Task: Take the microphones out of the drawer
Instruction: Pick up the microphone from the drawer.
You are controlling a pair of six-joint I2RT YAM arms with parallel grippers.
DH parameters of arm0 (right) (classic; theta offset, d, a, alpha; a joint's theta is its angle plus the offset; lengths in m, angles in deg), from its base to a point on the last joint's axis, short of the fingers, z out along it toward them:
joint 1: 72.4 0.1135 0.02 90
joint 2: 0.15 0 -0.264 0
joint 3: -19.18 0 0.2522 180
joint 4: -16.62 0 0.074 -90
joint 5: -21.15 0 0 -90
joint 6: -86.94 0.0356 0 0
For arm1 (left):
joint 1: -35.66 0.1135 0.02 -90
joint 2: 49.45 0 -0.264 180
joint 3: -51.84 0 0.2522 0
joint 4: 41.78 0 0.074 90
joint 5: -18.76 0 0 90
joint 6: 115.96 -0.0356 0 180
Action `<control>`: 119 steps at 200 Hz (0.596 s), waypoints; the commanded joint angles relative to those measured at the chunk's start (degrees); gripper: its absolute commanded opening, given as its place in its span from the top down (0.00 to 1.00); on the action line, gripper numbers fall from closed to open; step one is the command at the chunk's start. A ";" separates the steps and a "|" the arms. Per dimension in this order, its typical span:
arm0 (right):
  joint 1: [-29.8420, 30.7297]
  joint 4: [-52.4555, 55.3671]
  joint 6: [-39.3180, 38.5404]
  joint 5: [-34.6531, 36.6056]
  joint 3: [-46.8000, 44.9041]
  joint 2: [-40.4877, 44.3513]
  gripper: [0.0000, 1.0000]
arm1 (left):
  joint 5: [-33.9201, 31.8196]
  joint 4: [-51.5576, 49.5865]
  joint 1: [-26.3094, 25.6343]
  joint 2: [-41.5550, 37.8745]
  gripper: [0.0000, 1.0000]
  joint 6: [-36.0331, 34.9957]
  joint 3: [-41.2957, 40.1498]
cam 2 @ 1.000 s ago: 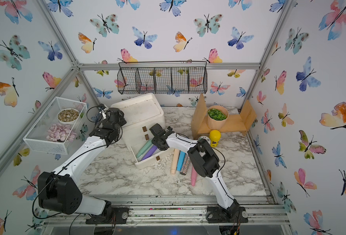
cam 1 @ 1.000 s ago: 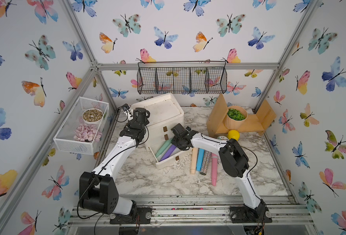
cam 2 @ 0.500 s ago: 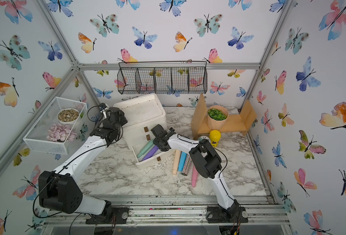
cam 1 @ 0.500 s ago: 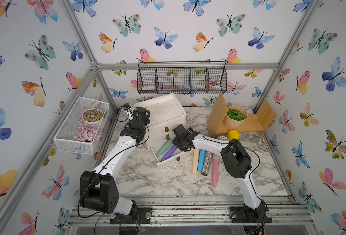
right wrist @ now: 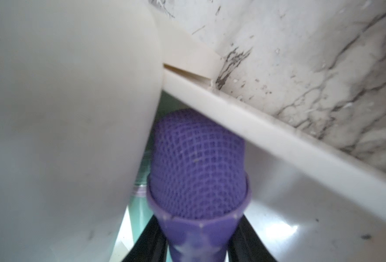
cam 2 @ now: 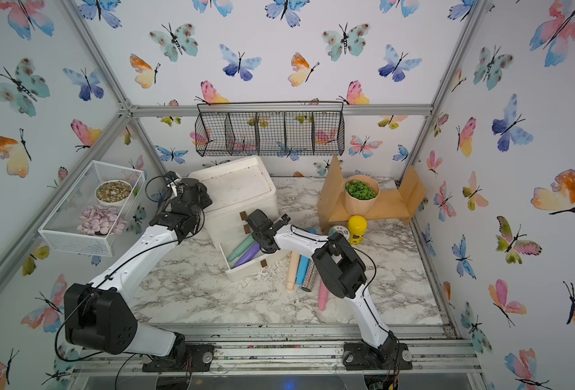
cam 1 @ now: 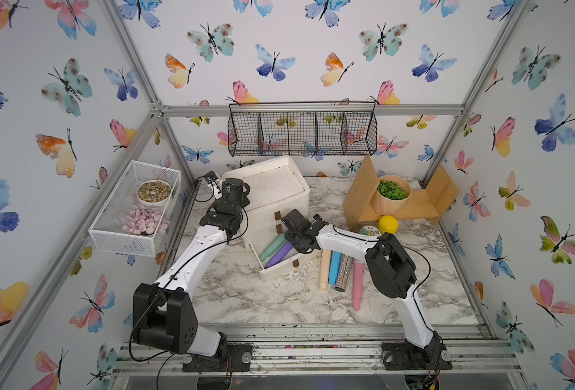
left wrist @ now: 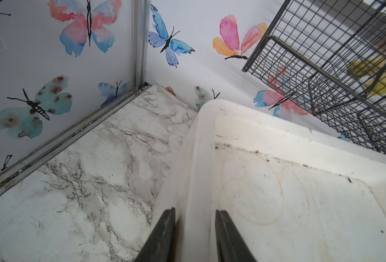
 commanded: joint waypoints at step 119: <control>-0.16 -8.31 9.38 3.46 -7.17 9.57 0.70 | 1.86 -1.16 -0.17 1.59 0.65 -0.80 -1.13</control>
